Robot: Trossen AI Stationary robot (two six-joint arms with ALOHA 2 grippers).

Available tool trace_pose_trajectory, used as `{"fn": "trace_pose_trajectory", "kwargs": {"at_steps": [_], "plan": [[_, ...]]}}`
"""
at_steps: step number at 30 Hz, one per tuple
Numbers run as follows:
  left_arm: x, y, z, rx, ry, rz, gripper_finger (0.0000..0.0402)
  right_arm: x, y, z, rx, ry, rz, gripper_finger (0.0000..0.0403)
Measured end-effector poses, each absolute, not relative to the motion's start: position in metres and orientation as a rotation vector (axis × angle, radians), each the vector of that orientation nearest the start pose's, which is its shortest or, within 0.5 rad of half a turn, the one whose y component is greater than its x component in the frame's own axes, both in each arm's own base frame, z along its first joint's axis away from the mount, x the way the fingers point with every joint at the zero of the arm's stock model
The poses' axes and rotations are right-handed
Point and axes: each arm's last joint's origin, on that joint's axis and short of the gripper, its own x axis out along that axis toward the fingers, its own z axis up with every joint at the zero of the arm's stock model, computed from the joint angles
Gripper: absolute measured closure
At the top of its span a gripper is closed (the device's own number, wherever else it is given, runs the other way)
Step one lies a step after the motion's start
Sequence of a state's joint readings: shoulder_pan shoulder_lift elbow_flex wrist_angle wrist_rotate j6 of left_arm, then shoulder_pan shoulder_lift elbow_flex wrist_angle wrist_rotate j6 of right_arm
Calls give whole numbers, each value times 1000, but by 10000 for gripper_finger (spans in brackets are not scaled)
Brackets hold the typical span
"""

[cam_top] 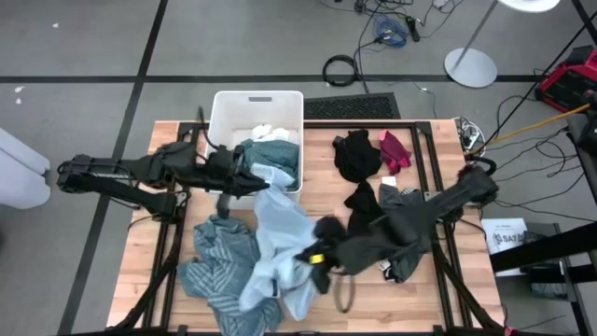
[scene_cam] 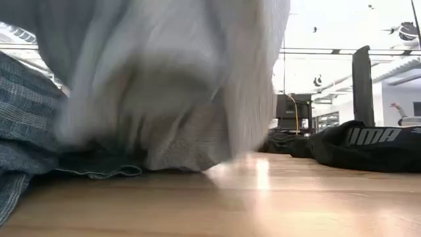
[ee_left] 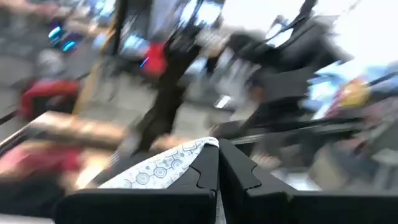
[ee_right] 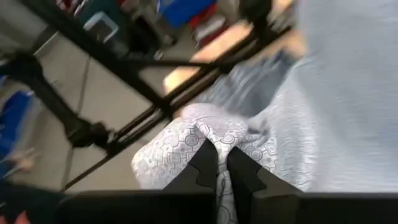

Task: Sort clothes
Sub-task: Put the gray and white shirt into the white laundry organizer

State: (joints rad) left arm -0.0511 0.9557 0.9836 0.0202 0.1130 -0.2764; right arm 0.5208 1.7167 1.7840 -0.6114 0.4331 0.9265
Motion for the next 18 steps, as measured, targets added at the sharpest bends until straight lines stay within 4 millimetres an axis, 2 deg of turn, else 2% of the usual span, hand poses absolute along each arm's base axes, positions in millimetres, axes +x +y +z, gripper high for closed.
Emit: {"fn": "trace_pose_trajectory", "kwargs": {"at_steps": [4,9,15,18], "plan": [[199,-17,414,-311,-247,-292,397,291,174,423,559,385,-226,402],[187,-15,435,-326,-457,-300,397,237,164,449,421,269,-375,402],[182,-10,439,-387,-517,-166,397,188,133,477,339,49,-615,403],[182,-10,439,-413,-518,-150,397,169,115,488,292,9,-669,403]]}}
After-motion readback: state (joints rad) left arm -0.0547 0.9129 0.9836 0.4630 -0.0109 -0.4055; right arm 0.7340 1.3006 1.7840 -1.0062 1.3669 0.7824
